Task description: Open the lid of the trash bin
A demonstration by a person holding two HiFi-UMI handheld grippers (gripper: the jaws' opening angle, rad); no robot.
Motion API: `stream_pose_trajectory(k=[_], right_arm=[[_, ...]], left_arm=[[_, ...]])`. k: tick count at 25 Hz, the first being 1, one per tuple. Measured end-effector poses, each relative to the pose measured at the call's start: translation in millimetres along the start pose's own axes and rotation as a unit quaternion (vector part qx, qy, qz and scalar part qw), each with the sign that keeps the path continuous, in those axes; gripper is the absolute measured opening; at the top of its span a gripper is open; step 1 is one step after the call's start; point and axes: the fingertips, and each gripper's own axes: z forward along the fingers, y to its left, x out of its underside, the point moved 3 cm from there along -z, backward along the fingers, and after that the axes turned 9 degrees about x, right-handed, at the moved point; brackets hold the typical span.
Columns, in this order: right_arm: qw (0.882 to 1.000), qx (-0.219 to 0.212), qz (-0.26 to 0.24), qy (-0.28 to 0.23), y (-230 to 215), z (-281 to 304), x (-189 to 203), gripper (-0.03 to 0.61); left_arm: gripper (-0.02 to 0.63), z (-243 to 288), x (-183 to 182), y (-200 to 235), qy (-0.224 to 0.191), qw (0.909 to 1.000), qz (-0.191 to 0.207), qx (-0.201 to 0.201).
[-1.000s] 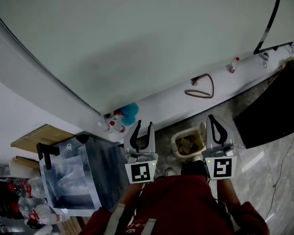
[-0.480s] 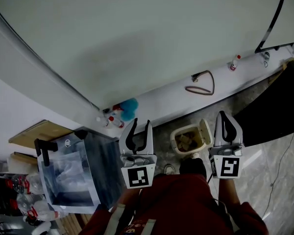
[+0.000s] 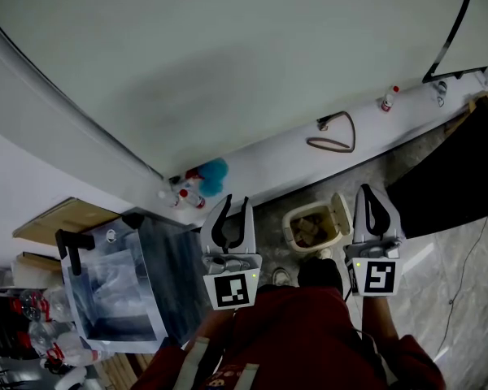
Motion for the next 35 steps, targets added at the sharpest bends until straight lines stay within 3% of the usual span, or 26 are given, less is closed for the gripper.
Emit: stream_pose_trajectory(k=[7, 24, 35], right_arm=[[1.000, -0.007, -0.002, 0.012, 8, -3, 6, 0.000], [0.999, -0.029, -0.014, 0.024, 18, -1, 9, 0.000], [0.999, -0.018, -0.012, 0.033, 7, 0, 15, 0.000]], left_arm=[[0.005, -3, 8, 4, 0.011, 0.9999, 0.001, -0.007], [0.005, -3, 15, 8, 0.020, 0.9998, -0.005, -0.004], [0.005, 2, 18, 2, 0.025, 0.9997, -0.004, 0.001]])
